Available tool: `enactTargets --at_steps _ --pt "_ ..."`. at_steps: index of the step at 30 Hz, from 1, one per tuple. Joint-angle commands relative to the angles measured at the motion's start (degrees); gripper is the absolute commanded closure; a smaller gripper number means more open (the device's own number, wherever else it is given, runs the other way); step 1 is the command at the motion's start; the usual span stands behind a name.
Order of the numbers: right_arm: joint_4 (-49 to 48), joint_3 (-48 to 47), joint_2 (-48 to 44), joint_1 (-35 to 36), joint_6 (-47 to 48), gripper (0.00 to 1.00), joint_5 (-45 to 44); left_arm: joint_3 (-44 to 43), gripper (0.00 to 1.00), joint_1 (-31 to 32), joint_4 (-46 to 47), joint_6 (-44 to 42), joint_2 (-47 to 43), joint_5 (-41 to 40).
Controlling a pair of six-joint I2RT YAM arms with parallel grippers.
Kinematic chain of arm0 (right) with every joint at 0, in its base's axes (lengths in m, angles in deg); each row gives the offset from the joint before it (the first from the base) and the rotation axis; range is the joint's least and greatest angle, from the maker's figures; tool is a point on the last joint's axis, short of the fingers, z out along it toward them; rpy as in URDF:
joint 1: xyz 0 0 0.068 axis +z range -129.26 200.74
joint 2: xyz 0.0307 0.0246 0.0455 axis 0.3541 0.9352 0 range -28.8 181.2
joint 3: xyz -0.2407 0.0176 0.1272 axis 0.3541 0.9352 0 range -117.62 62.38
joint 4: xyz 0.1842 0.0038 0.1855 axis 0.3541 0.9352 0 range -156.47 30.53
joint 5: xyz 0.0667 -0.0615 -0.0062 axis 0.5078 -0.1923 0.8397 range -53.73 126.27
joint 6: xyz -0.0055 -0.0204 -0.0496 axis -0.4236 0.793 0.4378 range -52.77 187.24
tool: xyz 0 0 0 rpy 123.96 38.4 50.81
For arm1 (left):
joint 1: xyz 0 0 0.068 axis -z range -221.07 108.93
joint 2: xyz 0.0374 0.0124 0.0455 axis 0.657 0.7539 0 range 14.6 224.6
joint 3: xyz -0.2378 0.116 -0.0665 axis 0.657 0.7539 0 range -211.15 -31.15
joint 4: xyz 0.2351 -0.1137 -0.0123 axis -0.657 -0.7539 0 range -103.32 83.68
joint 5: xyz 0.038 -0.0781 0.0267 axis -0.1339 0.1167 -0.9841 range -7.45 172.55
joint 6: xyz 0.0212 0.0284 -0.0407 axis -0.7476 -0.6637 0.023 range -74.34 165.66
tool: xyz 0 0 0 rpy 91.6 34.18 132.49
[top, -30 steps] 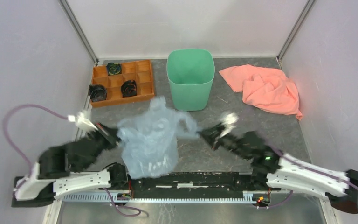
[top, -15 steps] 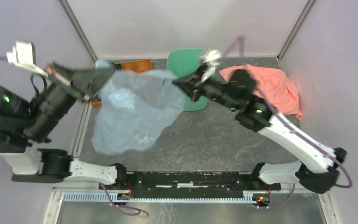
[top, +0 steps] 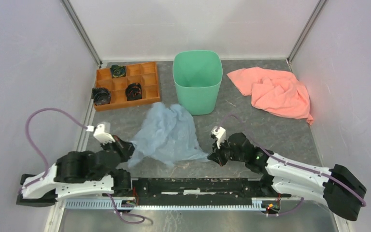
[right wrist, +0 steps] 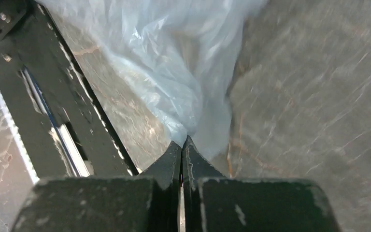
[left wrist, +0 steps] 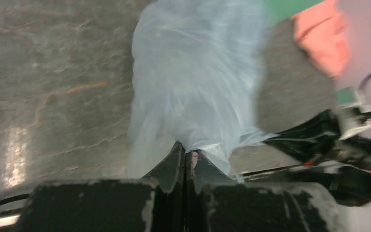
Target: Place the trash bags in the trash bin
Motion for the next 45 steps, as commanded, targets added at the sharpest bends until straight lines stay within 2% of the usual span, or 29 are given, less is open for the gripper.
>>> enactTargets --at_steps 1,3,5,7,8,9,11,13,15,16,18,19,20,22,24,25,27,28,29,30,31,32,33,35,36,38,41,43,45 --pt "-0.7 -25.3 1.3 -1.4 7.2 1.0 -1.8 -14.0 0.98 0.7 16.0 -10.3 -0.3 -10.5" --pt "7.6 -42.7 7.4 -1.7 12.4 1.0 -1.6 -32.0 0.98 1.5 24.4 -27.7 10.5 -11.0" --pt "11.3 -55.4 9.9 -1.7 14.8 1.0 2.7 -53.5 0.98 1.3 23.6 -38.3 23.9 -5.4" --pt "6.8 -57.9 8.1 -1.7 14.2 1.0 6.1 -67.7 0.98 0.0 21.3 -44.3 33.2 1.8" --pt "3.6 -55.1 6.3 -1.7 13.3 0.99 6.8 -69.1 0.98 -0.8 21.1 -45.2 34.9 3.7" --pt "0.4 -51.6 3.9 -1.7 12.5 0.99 6.8 -66.6 0.98 -1.4 21.6 -44.7 34.6 3.0" --pt "-2.7 -41.3 0.2 -1.7 10.6 1.0 4.3 -50.8 0.98 -1.6 23.9 -39.3 28.8 -4.1" --pt "-3.0 -28.1 -1.2 -1.8 6.7 1.0 -0.3 -30.0 0.98 -1.6 24.0 -26.7 20.6 -9.5" --pt "-4.3 -15.6 -0.1 -2.0 0.7 1.0 -1.2 -12.9 0.98 -1.6 19.1 -12.1 14.0 -7.7" --pt "-5.5 -10.0 0.5 -2.0 -2.0 1.0 -0.7 -7.3 0.98 -1.6 14.7 -3.7 10.9 -6.2" --pt "-5.7 -3.6 0.5 -2.6 -4.8 1.0 -0.8 -2.3 0.98 -1.6 4.7 11.0 7.9 -4.6" --pt "-4.3 -3.7 -0.2 -3.4 -4.6 1.0 -1.6 -2.6 0.98 -1.6 3.3 12.6 6.3 -5.3" --pt "-2.0 -5.6 -1.1 -4.4 -3.2 1.0 -2.2 -4.9 0.98 -1.5 6.3 8.3 5.2 -6.8" --pt "2.4 -14.3 -2.0 -5.9 1.7 1.0 -4.0 -13.5 0.98 -1.5 18.4 -9.7 5.9 -9.2" --pt "9.0 -28.9 -0.3 -6.3 6.9 1.0 -5.5 -28.1 0.98 -1.5 27.9 -27.9 14.6 -6.7" --pt "13.1 -35.8 0.5 -6.3 9.0 1.0 -5.3 -39.2 0.98 -1.6 27.8 -34.6 20.2 -4.1" --pt "15.2 -45.1 0.5 -6.3 11.2 1.0 -2.7 -61.9 0.98 -2.1 21.9 -41.9 31.4 1.5" --pt "13.6 -46.3 -1.3 -6.2 11.6 1.0 -0.7 -70.6 0.98 -3.0 19.6 -44.2 35.1 3.1" --pt "11.0 -44.9 -3.4 -6.3 11.3 1.0 0.7 -74.7 0.98 -4.0 18.4 -46.0 36.5 3.2" --pt "7.5 -41.4 -6.6 -6.3 10.2 1.0 0.8 -73.7 0.98 -4.6 18.3 -46.8 36.0 1.3" --pt "5.2 -37.0 -9.1 -6.3 9.0 1.0 -0.6 -68.6 0.98 -4.8 18.2 -44.7 33.9 -3.2" --pt "4.1 -32.9 -10.3 -6.3 7.5 1.0 -2.4 -61.8 0.98 -4.9 17.5 -42.2 31.1 -7.9" --pt "3.9 -28.0 -10.9 -6.2 6.1 1.0 -4.3 -53.1 0.98 -4.8 16.7 -35.4 27.3 -11.7" --pt "4.0 -19.3 -10.5 -6.4 3.5 1.0 -4.7 -39.2 0.98 -4.7 16.2 -29.1 20.8 -11.9" --pt "4.6 -17.1 -10.1 -6.7 3.3 1.0 -4.3 -36.8 0.98 -4.7 15.2 -27.1 18.8 -10.9" --pt "10.8 -21.0 -9.2 -8.0 5.9 1.0 -5.8 -42.7 0.98 -4.6 10.6 -26.5 17.5 -11.2" --pt "16.4 -32.2 -8.7 -8.5 12.1 1.0 -8.0 -54.0 0.98 -4.7 14.5 -34.5 18.4 -9.0" --pt "16.5 -36.3 -7.9 -8.4 13.3 1.0 -8.2 -55.5 0.98 -4.7 16.5 -37.4 20.0 -6.7" --pt "15.8 -36.1 -6.8 -8.4 12.3 1.0 -6.9 -55.2 0.98 -4.7 13.9 -35.7 22.1 -6.1"
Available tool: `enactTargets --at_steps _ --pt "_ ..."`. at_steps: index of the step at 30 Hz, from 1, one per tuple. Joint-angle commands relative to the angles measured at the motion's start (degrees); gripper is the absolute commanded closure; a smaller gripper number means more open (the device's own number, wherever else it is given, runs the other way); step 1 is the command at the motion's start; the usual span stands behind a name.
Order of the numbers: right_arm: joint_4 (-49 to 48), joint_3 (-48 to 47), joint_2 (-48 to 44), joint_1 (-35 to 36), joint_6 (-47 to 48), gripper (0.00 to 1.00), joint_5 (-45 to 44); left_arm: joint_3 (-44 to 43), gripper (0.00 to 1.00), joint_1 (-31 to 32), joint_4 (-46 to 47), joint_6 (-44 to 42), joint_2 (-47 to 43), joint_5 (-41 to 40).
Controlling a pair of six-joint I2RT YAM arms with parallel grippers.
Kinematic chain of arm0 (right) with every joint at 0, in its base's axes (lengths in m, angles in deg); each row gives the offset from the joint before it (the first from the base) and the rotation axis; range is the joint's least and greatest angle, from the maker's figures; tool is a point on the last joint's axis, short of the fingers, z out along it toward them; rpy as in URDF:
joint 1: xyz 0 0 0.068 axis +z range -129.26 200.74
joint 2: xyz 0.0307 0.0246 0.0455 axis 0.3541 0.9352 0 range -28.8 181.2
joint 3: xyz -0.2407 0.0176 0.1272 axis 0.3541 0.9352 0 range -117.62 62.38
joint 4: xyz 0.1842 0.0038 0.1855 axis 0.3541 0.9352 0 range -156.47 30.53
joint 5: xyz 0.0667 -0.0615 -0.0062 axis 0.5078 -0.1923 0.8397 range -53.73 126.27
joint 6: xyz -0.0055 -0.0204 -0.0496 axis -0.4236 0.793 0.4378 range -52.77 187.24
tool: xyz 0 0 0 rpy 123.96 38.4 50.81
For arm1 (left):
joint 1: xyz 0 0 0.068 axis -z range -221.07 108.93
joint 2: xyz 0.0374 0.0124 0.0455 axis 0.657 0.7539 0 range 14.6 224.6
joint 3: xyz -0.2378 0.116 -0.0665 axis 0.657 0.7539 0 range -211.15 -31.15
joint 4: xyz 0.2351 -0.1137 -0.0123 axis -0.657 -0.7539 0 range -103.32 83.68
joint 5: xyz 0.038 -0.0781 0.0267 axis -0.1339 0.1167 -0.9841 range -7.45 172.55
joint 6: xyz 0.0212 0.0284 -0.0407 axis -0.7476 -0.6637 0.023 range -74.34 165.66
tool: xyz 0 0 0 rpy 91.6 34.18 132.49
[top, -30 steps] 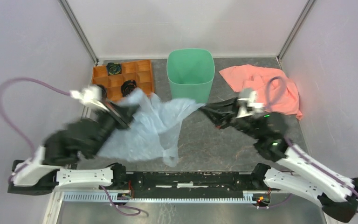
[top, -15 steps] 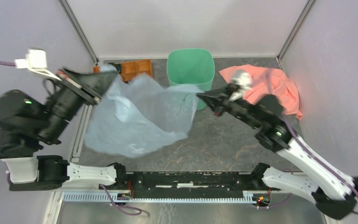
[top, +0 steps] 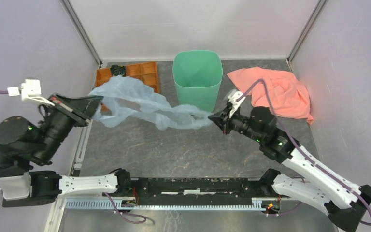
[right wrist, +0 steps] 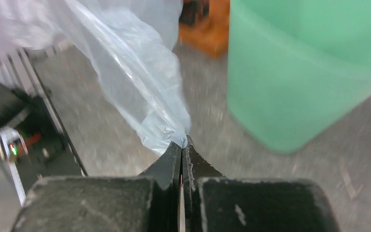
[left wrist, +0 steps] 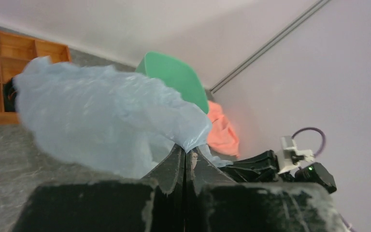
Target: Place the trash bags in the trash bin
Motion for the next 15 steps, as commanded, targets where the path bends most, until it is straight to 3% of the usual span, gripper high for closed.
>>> enactTargets --at_steps 1,5,8,15 --pt "-4.2 -6.5 -1.8 -0.2 1.7 1.0 -0.4 -1.7 0.98 -0.2 0.1 -0.7 1.9 -0.1" --pt "-8.9 1.8 -3.6 -0.1 -2.8 1.0 2.7 5.8 0.98 -0.2 2.9 2.1 -0.4 3.2" --pt "-6.8 0.9 -4.3 -0.2 -2.4 1.0 2.2 9.1 0.98 -0.2 6.9 1.8 -0.6 7.8" --pt "-15.1 1.1 -2.2 -0.1 -7.2 0.95 12.8 12.4 0.98 -0.2 18.1 0.6 10.2 18.9"
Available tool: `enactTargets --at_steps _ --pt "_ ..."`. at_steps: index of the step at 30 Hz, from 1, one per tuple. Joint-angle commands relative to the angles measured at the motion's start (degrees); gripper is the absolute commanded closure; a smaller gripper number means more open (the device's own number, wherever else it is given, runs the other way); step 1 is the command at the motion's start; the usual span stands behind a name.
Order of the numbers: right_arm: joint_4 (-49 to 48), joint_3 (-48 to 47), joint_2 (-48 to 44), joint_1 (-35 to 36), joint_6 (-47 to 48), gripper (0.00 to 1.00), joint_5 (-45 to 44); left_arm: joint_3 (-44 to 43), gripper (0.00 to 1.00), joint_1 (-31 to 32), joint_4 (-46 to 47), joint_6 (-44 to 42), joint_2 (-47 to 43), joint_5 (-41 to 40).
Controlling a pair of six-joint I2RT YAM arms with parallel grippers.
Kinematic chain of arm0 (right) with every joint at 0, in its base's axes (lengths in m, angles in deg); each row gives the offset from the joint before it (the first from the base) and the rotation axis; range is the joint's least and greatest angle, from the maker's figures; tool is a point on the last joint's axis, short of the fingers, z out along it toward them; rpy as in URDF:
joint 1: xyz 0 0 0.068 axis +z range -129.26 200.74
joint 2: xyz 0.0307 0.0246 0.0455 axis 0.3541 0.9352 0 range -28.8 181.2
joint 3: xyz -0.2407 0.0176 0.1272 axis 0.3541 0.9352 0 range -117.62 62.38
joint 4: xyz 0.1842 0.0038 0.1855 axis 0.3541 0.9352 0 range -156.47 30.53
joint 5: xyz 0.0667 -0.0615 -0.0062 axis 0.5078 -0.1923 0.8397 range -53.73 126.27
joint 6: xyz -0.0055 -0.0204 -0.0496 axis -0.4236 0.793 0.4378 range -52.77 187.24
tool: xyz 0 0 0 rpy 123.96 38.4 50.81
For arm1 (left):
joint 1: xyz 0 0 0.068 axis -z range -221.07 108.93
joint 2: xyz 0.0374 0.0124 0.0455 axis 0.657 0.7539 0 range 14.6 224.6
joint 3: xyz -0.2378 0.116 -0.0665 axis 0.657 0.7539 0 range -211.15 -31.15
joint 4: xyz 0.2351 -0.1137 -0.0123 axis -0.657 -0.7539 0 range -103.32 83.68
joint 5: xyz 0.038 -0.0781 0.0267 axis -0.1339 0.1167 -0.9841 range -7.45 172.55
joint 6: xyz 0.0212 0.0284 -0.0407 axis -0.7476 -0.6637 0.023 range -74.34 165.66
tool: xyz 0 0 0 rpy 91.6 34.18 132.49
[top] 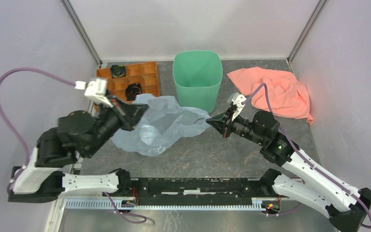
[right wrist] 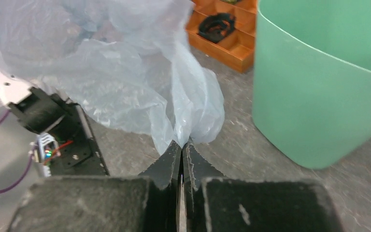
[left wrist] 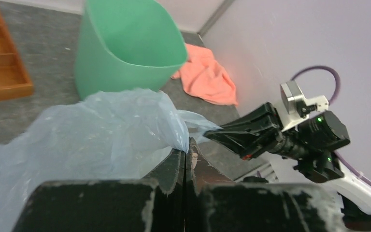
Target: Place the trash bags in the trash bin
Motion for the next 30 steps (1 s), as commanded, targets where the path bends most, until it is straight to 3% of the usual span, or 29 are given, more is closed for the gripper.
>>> enactTargets --at_steps 1,10,17,23,26,30 --pt "-9.7 0.4 1.9 -0.2 -4.8 0.94 9.4 1.8 0.98 -0.1 10.7 0.7 10.0 8.5" --pt "-22.5 7.8 -1.0 -0.2 -14.2 0.81 16.6 -1.9 0.98 -0.4 10.0 4.7 24.9 8.8" --pt "-20.3 9.0 -7.1 -0.2 -12.5 0.55 15.4 -3.8 0.98 -1.1 9.2 5.4 29.1 9.4" --pt "-25.3 11.8 -9.1 -0.1 -14.8 0.23 16.6 -2.0 0.98 -1.8 11.5 6.6 29.2 11.0" --pt "-21.1 9.5 -8.0 -0.1 -12.4 0.16 14.9 -2.9 0.98 -2.1 11.7 6.4 30.5 12.0" --pt "-6.5 4.0 -10.0 -0.1 -8.7 0.09 3.1 -4.3 0.98 -2.6 9.5 7.3 31.4 10.2"
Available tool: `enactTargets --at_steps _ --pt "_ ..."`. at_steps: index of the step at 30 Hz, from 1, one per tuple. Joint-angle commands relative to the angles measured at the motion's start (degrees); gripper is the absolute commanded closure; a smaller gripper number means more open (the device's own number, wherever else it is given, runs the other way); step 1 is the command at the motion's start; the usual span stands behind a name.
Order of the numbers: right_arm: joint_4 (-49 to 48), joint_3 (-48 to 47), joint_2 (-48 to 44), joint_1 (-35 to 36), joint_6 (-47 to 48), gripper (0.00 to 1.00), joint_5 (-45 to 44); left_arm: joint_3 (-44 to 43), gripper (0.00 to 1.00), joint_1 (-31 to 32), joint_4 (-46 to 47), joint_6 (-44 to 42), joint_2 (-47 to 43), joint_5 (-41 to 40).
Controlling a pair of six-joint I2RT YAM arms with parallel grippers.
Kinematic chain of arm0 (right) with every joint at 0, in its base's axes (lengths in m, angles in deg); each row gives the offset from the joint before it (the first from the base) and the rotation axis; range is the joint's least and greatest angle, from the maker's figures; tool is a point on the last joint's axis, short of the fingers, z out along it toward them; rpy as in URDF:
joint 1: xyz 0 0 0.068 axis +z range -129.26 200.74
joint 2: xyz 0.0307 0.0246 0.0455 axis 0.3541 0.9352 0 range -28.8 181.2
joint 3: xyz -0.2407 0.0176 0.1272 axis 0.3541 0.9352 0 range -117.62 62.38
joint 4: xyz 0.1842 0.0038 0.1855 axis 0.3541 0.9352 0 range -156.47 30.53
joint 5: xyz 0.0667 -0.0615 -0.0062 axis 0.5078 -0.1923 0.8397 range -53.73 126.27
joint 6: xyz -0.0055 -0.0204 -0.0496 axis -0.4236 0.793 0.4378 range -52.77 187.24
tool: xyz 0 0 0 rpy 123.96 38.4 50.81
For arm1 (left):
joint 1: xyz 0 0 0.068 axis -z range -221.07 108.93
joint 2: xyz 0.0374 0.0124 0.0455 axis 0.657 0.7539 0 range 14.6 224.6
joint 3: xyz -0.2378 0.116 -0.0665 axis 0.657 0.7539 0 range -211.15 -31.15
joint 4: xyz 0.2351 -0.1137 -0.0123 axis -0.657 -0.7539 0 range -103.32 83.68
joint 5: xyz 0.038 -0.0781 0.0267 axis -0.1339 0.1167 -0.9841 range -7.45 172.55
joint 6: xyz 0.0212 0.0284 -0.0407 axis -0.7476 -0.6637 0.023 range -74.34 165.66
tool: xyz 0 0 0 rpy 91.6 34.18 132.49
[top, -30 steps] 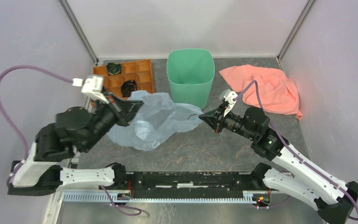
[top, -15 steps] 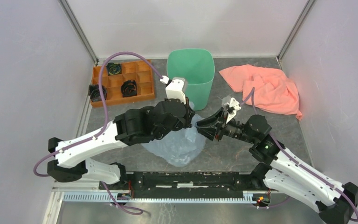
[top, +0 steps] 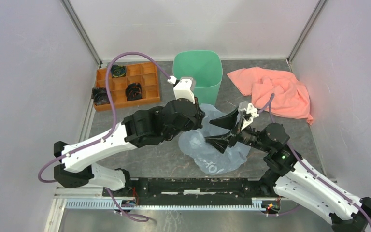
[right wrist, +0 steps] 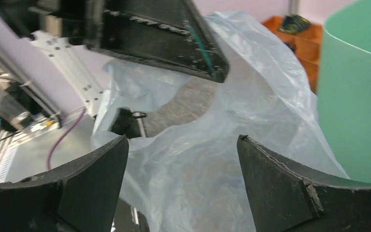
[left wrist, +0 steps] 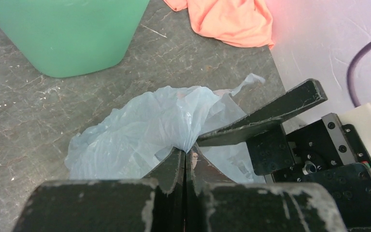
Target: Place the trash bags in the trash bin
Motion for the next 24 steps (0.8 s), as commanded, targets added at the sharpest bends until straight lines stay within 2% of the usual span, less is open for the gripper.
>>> enactTargets --at_steps 1,4,6,9,14,20,24 --pt "17.6 -8.3 -2.1 -0.1 4.1 0.07 -14.3 -3.2 0.98 -0.8 -1.6 3.1 1.1 -2.1" --pt "30.5 -13.0 -4.0 -0.1 4.6 0.02 -23.5 -4.3 0.98 -1.4 -7.4 7.4 0.5 -8.5" --pt "34.9 -13.4 -5.2 0.0 4.2 0.02 -28.0 -3.2 0.98 -1.7 -9.8 10.2 -1.1 -12.2" --pt "38.6 -12.8 -5.7 -0.1 4.0 0.02 -31.1 -0.2 0.98 -1.9 -10.2 12.8 -5.0 -15.8" --pt "41.9 -15.0 -6.2 -0.1 4.5 0.02 -35.6 2.2 0.98 -2.0 -10.2 14.1 -7.9 -16.3" --pt "49.6 -22.0 -2.0 -0.1 6.5 0.02 -48.6 3.7 0.98 -2.0 -11.4 15.0 -9.4 -16.6" --pt "50.6 -19.9 -0.6 -0.1 5.0 0.02 -51.1 5.0 0.98 -2.0 -12.9 16.9 -10.8 -17.9"
